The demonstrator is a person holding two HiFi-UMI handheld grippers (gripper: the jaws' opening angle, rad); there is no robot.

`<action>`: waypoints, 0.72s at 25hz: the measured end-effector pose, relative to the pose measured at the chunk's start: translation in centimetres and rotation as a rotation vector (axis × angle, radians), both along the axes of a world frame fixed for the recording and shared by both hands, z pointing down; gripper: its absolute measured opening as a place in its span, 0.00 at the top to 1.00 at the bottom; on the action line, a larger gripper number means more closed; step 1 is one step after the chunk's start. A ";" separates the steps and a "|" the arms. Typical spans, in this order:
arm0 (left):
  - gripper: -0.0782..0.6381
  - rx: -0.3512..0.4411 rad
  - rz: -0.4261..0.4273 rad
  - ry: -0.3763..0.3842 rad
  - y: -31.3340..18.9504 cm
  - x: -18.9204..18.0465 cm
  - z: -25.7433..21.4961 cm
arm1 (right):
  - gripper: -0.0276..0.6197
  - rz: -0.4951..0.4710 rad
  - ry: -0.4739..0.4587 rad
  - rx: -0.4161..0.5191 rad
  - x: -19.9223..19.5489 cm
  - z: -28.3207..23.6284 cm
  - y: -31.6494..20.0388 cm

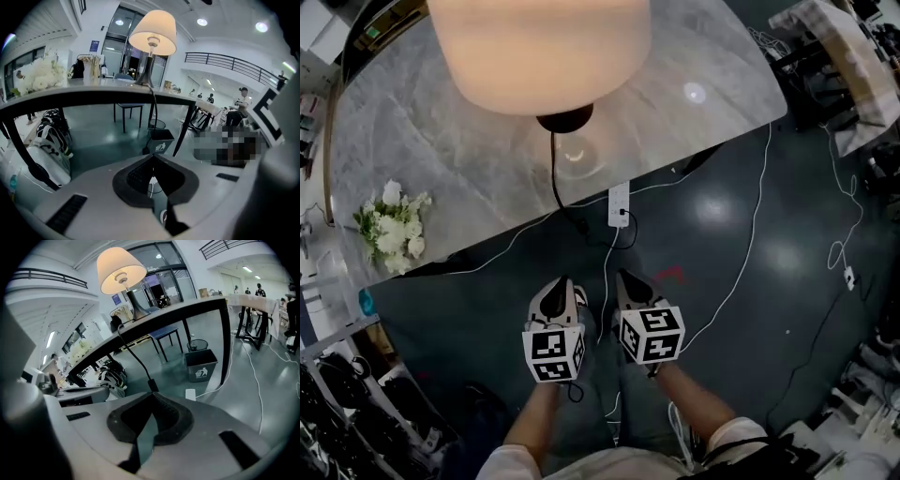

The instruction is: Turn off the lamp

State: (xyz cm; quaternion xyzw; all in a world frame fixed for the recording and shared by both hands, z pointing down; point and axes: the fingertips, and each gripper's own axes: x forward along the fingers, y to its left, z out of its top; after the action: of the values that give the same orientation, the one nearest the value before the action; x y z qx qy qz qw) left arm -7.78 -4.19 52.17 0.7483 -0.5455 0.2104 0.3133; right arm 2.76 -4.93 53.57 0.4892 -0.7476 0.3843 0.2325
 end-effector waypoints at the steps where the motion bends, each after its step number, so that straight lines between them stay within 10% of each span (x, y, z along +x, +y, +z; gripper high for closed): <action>1: 0.88 -0.002 -0.003 0.001 -0.1 0.0 1.2 | 0.96 0.011 -0.005 -0.001 0.2 0.9 -0.1; 18: 0.88 -0.035 0.034 -0.004 -0.4 1.0 13.3 | 0.96 -0.008 0.016 0.015 1.1 13.8 0.2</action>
State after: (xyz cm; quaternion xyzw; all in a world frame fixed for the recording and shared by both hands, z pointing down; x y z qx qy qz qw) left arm -6.81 -4.63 65.44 0.7515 -0.5296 0.2267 0.3216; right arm 3.82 -4.77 67.37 0.4909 -0.7505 0.3740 0.2364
